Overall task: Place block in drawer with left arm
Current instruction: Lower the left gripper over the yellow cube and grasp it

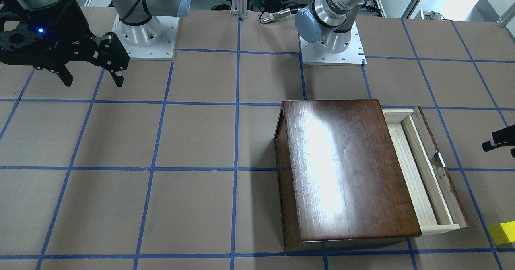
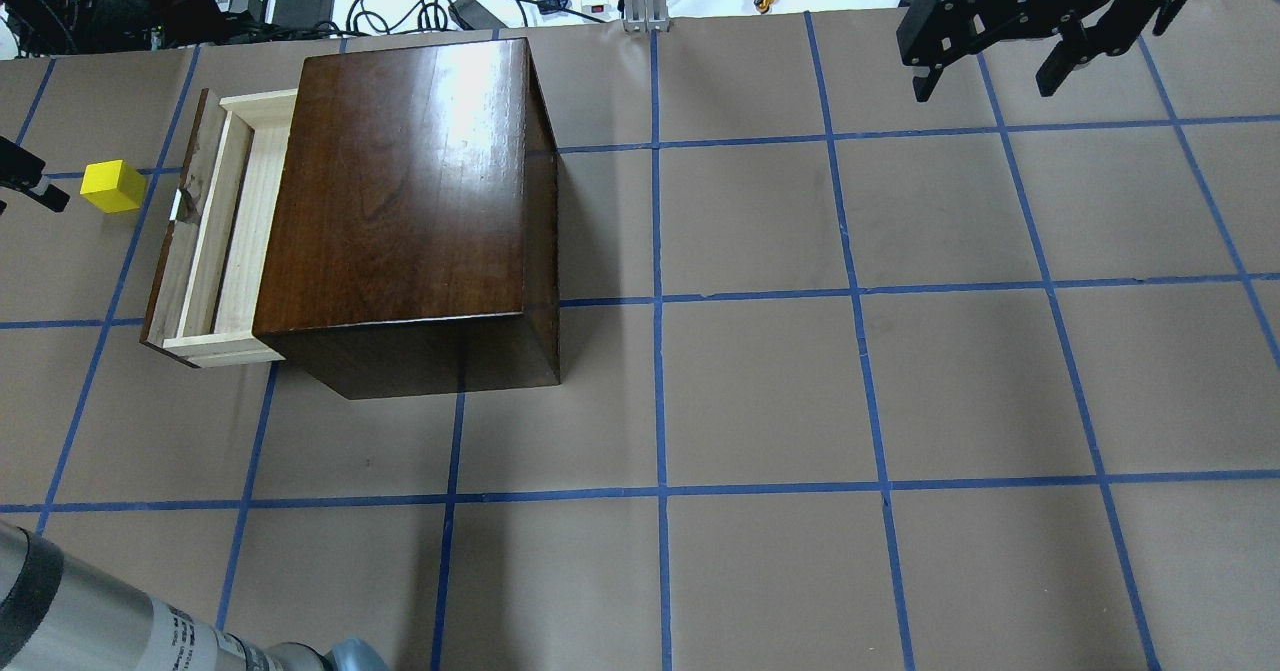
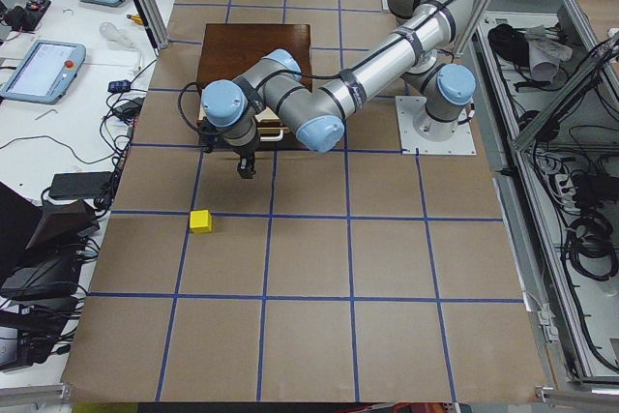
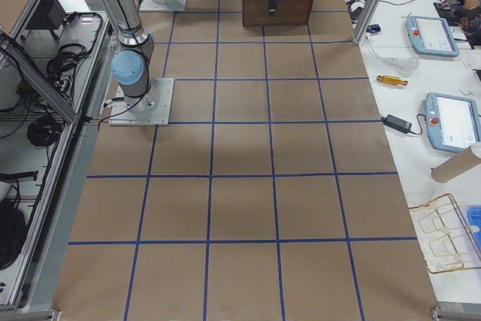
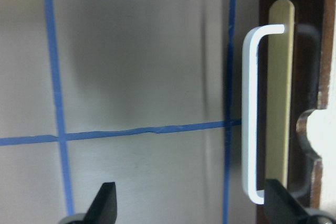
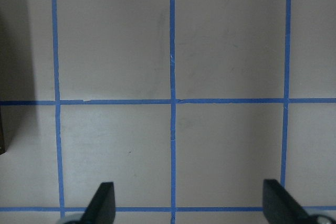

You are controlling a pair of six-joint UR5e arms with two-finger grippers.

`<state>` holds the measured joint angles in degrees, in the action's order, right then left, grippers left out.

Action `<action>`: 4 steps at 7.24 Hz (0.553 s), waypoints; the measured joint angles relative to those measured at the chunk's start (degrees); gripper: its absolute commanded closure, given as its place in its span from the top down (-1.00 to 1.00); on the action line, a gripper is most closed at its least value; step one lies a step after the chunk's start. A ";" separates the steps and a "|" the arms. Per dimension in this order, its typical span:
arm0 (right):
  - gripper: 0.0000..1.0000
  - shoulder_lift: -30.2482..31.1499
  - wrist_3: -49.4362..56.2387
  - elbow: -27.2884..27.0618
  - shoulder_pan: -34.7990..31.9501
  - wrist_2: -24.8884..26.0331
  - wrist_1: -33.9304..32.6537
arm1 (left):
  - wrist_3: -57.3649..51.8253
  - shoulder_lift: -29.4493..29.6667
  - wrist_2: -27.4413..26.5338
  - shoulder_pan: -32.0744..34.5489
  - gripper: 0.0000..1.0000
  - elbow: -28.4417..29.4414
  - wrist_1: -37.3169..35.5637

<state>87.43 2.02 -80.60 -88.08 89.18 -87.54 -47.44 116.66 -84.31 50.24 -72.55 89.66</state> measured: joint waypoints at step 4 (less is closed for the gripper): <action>1.00 -0.04 0.00 0.00 -0.06 0.03 0.00 | -20.48 6.34 -5.83 0.34 1.00 2.67 -13.30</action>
<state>87.39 2.02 -80.60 -88.13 89.21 -87.54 -67.92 122.99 -90.13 50.57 -69.88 76.36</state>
